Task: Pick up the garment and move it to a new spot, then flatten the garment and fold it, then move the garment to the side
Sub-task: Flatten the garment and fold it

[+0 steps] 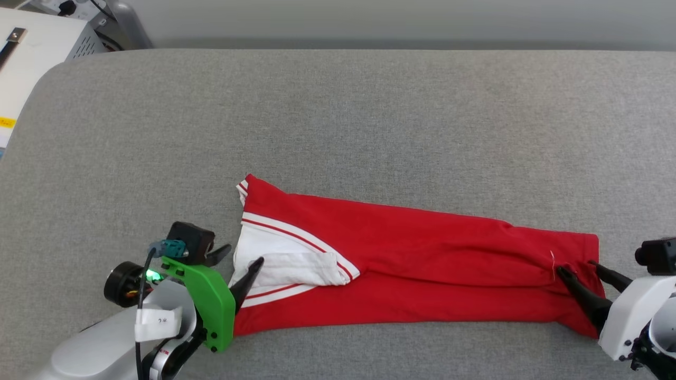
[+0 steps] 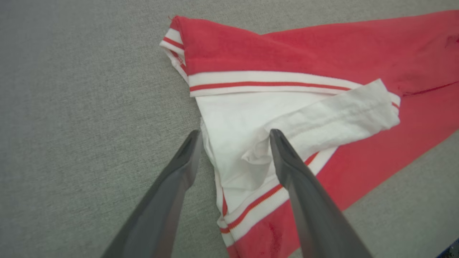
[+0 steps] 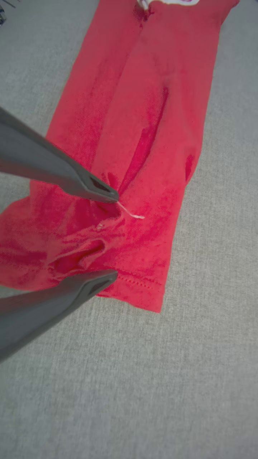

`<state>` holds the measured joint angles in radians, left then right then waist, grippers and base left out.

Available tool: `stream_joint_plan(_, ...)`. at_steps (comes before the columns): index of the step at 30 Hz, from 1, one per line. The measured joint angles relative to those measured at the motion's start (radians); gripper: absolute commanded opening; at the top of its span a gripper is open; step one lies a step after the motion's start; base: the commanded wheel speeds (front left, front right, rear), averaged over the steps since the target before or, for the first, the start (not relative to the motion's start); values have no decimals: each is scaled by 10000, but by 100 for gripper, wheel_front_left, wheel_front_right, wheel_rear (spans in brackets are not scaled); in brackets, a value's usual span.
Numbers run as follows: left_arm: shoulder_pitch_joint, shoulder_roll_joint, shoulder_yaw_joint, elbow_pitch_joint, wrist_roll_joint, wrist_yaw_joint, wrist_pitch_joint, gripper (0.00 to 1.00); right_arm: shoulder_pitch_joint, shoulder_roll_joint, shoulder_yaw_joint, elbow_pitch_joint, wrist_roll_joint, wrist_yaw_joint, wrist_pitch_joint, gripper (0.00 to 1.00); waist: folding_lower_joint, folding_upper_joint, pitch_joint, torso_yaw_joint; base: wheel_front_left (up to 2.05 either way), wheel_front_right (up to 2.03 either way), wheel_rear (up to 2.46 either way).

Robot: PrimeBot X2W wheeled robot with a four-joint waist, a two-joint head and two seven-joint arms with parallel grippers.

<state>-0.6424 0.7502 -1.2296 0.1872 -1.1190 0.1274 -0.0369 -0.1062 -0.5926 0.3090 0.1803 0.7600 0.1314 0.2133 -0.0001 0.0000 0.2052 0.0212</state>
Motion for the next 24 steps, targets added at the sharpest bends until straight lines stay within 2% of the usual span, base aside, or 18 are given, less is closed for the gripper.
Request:
stream_joint_plan(7, 387, -2, 826, -113, 428, 1461, -1845, 100, 67, -600, -986, -1327, 1651, 0, 640, 100, 0, 0, -450, -41, 0, 0, 0)
stream_joint_plan(12, 761, -205, 1778, -314, 1137, 2360, -2188, 100, 128, -1143, -1824, -1218, 2579, 0, 1584, 100, 0, 0, -458, 45, 0, 0, 0)
stream_joint_plan(14, 1007, -433, 2610, -541, 1753, 2702, -2190, 100, 181, -1287, -2002, -930, 2880, 0, 2165, 100, 0, 0, -394, 106, 0, 0, 0)
stream_joint_plan(19, 1919, -1024, 4276, -932, 3246, 3060, -2190, 100, 206, -1279, -1983, -318, 3087, 0, 3043, 100, 0, 0, -178, 261, 0, 0, 0)
stream_joint_plan(24, 2830, -1724, 5651, -1145, 4587, 3060, -2190, 100, 8, -790, -1603, 290, 2964, 0, 3298, 100, 0, 0, 56, 443, 0, 0, 0)
